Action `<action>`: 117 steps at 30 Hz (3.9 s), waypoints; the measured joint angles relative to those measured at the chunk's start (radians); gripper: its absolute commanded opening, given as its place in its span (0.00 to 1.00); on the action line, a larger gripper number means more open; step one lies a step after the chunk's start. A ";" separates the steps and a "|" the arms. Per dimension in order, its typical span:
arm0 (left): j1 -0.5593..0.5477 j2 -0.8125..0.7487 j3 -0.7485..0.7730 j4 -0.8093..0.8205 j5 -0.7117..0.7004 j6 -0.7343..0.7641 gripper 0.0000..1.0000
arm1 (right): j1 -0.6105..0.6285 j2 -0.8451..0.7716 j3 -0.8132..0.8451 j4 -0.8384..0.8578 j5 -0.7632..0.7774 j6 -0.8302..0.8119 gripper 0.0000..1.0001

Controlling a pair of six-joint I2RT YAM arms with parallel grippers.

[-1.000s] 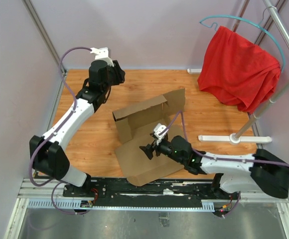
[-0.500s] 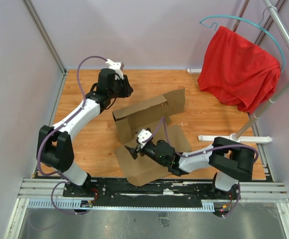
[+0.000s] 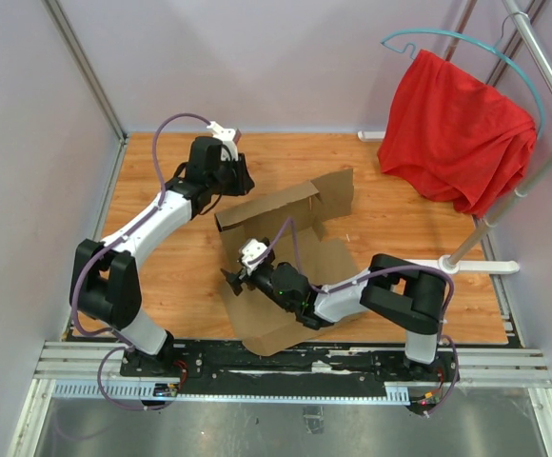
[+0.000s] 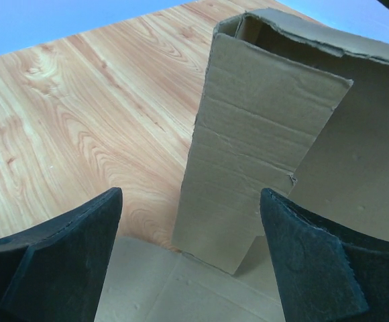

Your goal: Fold the paper box

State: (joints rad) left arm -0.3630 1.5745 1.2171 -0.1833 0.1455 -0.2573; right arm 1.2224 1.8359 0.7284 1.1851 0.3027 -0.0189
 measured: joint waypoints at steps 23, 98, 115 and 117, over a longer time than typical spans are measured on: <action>-0.039 0.124 0.000 -0.032 0.062 0.033 0.13 | -0.050 0.124 0.122 -0.002 0.092 0.025 0.75; -0.093 0.119 0.002 -0.105 -0.028 0.039 0.07 | 0.079 -0.024 -0.087 0.090 0.199 0.062 0.93; -0.133 0.134 0.004 -0.105 0.001 0.035 0.07 | 0.027 0.086 0.002 0.074 0.199 0.084 0.70; -0.133 0.137 0.005 -0.106 0.003 0.035 0.07 | 0.015 0.117 0.008 0.109 0.199 0.084 0.66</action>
State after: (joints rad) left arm -0.4961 1.7111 1.2217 -0.2890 0.1490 -0.2226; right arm 1.2373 1.9530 0.7368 1.2945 0.5014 0.0647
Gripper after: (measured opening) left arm 0.072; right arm 0.714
